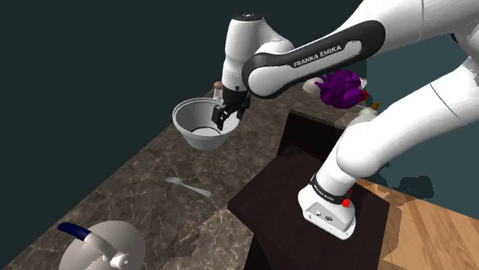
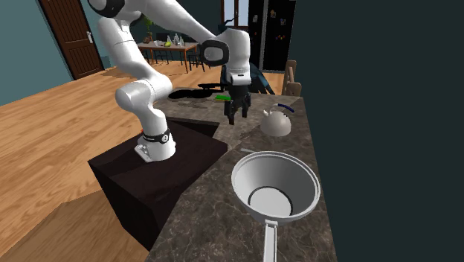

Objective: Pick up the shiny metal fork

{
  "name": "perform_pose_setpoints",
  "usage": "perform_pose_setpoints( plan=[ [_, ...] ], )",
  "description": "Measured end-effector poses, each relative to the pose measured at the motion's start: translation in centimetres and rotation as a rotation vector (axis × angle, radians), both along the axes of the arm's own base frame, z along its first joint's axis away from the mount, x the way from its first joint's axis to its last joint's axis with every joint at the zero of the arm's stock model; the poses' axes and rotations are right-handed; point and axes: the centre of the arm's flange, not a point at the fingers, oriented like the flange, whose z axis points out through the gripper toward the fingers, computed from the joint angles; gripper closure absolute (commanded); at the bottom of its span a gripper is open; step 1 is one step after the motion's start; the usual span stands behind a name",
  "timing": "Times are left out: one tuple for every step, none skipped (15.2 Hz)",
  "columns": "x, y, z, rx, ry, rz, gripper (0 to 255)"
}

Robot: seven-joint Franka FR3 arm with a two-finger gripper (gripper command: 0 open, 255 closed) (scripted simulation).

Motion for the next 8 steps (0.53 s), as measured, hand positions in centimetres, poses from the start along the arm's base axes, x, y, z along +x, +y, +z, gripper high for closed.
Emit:
perform_pose_setpoints(
  plan=[
    [0.4,0.9,-1.1,-0.001,-0.001,0.003,0],
    [0.7,1.7,-2.2,-0.002,-0.002,0.006,0],
    [0.9,2.1,-3.2,-0.003,-0.004,0.008,0],
    [1.1,3.0,-4.1,-0.004,-0.005,0.011,0],
    [1.2,3.5,-5.2,-0.006,-0.006,0.013,0],
    [1.4,4.5,-5.9,-0.007,-0.008,0.016,0],
    [2.0,5.0,-7.0,-0.008,-0.009,0.018,0],
    [2.4,6.0,-8.0,-0.008,-0.01,0.022,0]
  ],
)
